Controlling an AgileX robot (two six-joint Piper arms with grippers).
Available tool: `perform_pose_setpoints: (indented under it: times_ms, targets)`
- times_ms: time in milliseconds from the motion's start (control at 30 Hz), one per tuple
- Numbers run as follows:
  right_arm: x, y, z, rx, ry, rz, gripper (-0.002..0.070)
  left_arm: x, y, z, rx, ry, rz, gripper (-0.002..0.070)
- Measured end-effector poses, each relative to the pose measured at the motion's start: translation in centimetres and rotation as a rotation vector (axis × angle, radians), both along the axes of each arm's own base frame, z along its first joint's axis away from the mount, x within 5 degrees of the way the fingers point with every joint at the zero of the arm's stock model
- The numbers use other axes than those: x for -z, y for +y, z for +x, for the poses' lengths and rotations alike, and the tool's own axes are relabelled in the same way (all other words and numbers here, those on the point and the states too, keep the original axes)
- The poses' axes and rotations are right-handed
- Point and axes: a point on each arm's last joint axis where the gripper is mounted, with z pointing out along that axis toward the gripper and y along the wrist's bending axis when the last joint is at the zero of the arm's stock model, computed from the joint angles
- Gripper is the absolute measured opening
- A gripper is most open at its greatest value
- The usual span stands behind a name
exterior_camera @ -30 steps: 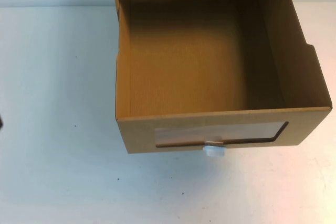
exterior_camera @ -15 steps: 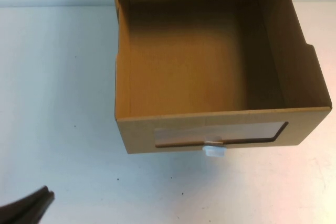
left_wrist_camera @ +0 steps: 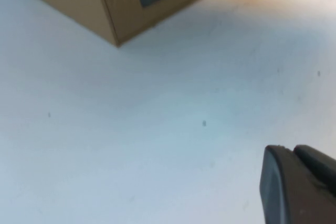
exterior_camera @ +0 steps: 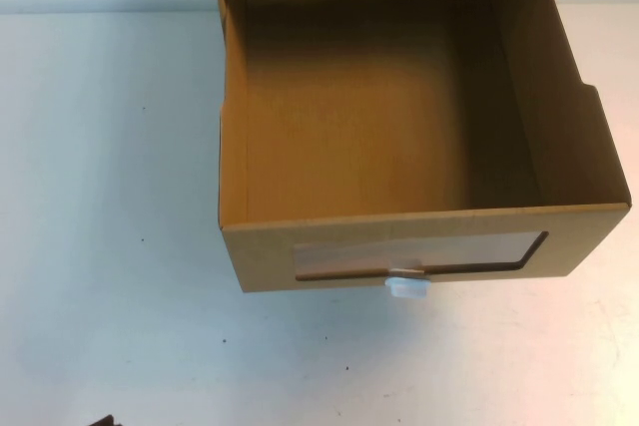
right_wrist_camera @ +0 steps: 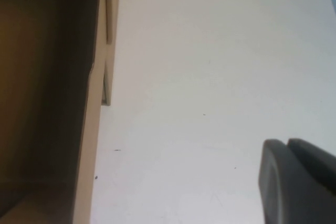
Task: Open the shoe box
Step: 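Pull the top drawer of the cardboard box fully open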
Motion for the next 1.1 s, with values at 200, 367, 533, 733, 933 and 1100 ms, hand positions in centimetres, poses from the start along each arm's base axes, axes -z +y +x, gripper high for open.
perform_pose_setpoints:
  times_ms: [200,367,533,733,933,1100]
  targets:
    - [0.1,0.3,-0.1,-0.013,0.013,0.033,-0.0013,0.3,0.1,-0.1,-0.004,0.025,0.02,-0.0005]
    - [0.2,0.5,-0.1,-0.024,0.026,0.068,-0.0013,0.3,0.1,-0.1,-0.005,0.027,0.021,-0.0005]
    - [0.3,0.3,-0.3,-0.011,0.047,0.048,-0.0013,0.3,0.1,-0.1,-0.005,0.027,0.021,-0.0005]
    - [0.5,-0.3,-0.3,0.022,0.062,-0.02,-0.0013,0.3,0.1,-0.1,-0.005,0.027,0.021,-0.0005]
    - [0.7,-0.9,-0.1,0.042,0.011,-0.062,-0.0014,0.3,0.1,-0.1,-0.005,0.027,0.021,-0.0005]
    - [3.9,-3.2,-1.6,0.087,-0.206,-0.05,-0.0013,0.3,0.1,-0.1,-0.005,0.027,0.021,-0.0005]
